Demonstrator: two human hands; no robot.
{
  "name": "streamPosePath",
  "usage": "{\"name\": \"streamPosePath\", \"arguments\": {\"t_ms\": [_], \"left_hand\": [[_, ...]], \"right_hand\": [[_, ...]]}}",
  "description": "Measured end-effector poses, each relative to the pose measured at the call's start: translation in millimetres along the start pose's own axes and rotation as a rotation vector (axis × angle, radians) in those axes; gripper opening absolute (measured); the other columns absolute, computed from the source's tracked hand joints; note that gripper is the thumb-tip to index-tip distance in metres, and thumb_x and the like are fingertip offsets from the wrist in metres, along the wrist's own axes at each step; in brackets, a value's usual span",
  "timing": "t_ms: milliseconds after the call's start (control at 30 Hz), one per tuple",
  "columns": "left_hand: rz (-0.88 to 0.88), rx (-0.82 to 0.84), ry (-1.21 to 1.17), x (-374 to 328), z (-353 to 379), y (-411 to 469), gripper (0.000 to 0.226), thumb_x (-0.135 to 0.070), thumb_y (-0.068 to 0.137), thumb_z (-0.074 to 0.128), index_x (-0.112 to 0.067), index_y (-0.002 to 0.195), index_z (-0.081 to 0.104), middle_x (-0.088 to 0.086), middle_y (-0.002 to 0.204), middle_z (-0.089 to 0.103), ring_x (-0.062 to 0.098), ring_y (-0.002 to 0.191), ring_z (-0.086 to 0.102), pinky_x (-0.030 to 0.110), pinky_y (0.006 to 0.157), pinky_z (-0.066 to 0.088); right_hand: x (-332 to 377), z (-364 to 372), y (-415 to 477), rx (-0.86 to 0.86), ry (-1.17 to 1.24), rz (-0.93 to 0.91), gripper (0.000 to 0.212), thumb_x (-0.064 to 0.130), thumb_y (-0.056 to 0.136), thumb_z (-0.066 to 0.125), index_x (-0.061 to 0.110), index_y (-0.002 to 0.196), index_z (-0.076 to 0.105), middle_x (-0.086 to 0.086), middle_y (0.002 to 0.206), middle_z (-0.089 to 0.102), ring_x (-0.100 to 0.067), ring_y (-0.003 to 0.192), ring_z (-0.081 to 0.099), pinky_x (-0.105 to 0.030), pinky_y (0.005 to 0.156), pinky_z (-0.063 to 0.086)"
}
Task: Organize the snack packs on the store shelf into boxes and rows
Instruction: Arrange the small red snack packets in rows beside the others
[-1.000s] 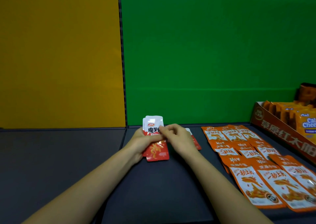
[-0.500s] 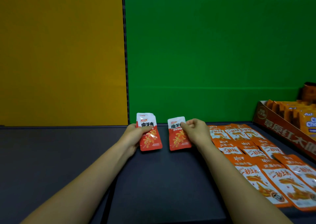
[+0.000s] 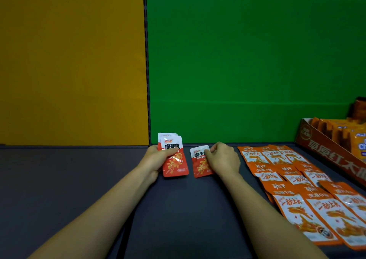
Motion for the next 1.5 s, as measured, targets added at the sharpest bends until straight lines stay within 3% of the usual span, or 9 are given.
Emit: {"name": "streamPosePath", "arguments": {"t_ms": [267,433,600,767,900,1067,1167,1333,1500], "left_hand": [[-0.009,0.004,-0.038,-1,4,-8,0.007,-0.006,0.083,0.066,-0.011,0.081,0.062,0.002,0.063,0.07,0.009,0.046,0.066,0.019,0.045,0.053],[0.0,0.009,-0.078,4,11,-21,0.012,-0.004,0.08,0.069,-0.006,0.091,0.065,0.004,0.067,0.071,0.009,0.048,0.067,0.02,0.045,0.053],[0.005,-0.038,-0.059,3,11,-30,0.007,-0.013,0.086,0.063,-0.009,0.092,0.063,0.007,0.079,0.068,0.013,0.058,0.066,0.022,0.053,0.053],[0.059,-0.219,-0.011,-10,-13,-29,0.012,-0.017,0.096,0.047,-0.009,0.099,0.056,0.005,0.075,0.063,0.015,0.064,0.059,0.026,0.056,0.044],[0.003,-0.228,0.084,-13,-23,-36,0.015,-0.017,0.097,0.044,-0.013,0.083,0.05,0.005,0.071,0.06,0.015,0.061,0.056,0.026,0.057,0.044],[-0.034,-0.198,0.139,-13,-20,-39,0.017,-0.016,0.096,0.04,-0.011,0.082,0.05,0.007,0.07,0.06,0.017,0.061,0.055,0.028,0.06,0.042],[-0.037,-0.132,0.196,-15,-17,-43,0.014,-0.013,0.093,0.046,-0.01,0.081,0.053,0.007,0.068,0.063,0.017,0.059,0.057,0.025,0.058,0.044],[-0.03,0.05,0.301,-11,-13,-49,0.018,-0.008,0.089,0.058,-0.01,0.071,0.057,0.002,0.06,0.067,0.005,0.044,0.061,0.016,0.047,0.051],[-0.007,0.06,0.39,-3,-7,-55,0.015,-0.007,0.081,0.07,-0.006,0.089,0.057,0.002,0.06,0.066,0.004,0.045,0.06,0.014,0.044,0.048]], "right_hand": [[12,-16,-16,-0.109,-0.062,-0.223,0.035,0.038,0.097,0.04,0.013,0.1,0.064,-0.005,0.103,0.068,-0.026,0.099,0.06,-0.034,0.084,0.039],[26,-10,-37,0.211,0.187,-0.243,0.037,0.047,0.095,0.039,0.019,0.08,0.057,-0.003,0.093,0.067,-0.025,0.093,0.059,-0.032,0.075,0.041],[29,-3,-37,0.28,0.249,-0.251,0.028,0.035,0.097,0.041,0.016,0.083,0.057,-0.005,0.092,0.065,-0.023,0.091,0.057,-0.03,0.074,0.038],[32,1,-28,0.232,0.112,-0.212,0.032,0.032,0.099,0.035,0.013,0.079,0.052,-0.011,0.101,0.065,-0.031,0.101,0.057,-0.036,0.086,0.041],[34,5,-26,0.19,-0.088,-0.236,0.032,0.031,0.099,0.031,0.014,0.081,0.05,-0.011,0.108,0.067,-0.03,0.104,0.057,-0.037,0.093,0.035],[34,9,-25,0.105,-0.21,-0.286,0.03,0.029,0.097,0.032,0.014,0.08,0.051,-0.011,0.104,0.068,-0.03,0.1,0.058,-0.037,0.09,0.036],[33,6,-25,0.067,-0.243,-0.313,0.036,0.03,0.097,0.035,0.007,0.096,0.063,-0.012,0.107,0.067,-0.03,0.103,0.057,-0.037,0.087,0.039],[28,-21,-28,-0.013,-0.092,-0.297,0.034,0.032,0.097,0.037,0.01,0.106,0.062,-0.009,0.11,0.065,-0.03,0.102,0.057,-0.035,0.079,0.043],[19,-61,-41,-0.077,-0.094,-0.323,0.029,0.03,0.096,0.04,0.016,0.103,0.064,-0.006,0.104,0.069,-0.031,0.096,0.061,-0.032,0.07,0.042]]}}
Point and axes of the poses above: each hand's wrist, its own y-axis towards the middle knuckle, its own z-axis out of the palm, x = y × z, the point moved 1 cm from there along y, towards the middle knuckle
